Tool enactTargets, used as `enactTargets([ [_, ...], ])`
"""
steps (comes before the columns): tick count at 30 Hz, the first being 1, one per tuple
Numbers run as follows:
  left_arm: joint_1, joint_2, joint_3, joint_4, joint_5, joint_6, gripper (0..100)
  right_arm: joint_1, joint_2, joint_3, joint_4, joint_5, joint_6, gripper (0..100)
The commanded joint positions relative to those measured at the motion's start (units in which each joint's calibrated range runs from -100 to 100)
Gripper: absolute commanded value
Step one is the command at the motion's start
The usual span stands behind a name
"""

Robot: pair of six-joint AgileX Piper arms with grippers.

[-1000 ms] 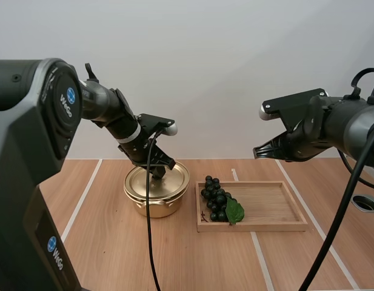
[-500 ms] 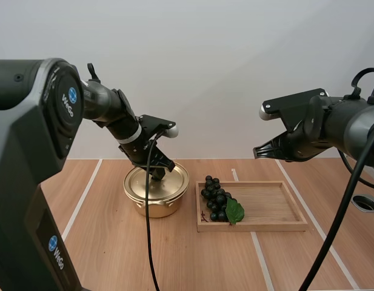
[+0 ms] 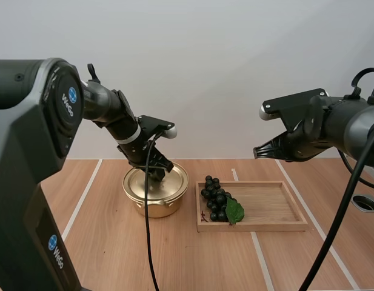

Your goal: Open the pot, put the pineapple inside, and close it

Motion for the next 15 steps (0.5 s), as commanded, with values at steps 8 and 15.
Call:
enactTargets([
  [8,0.12,-2.0,-1.6,1.4,-0.2,-0.6,89,-0.3,0.1,0.2,-0.2,-0.4,-0.3,0],
  [15,0.12,-10.8,-8.0,-0.5,5.4,-0.6,89,-0.3,2.8,0.2,-0.2,0.0,-0.8,0],
])
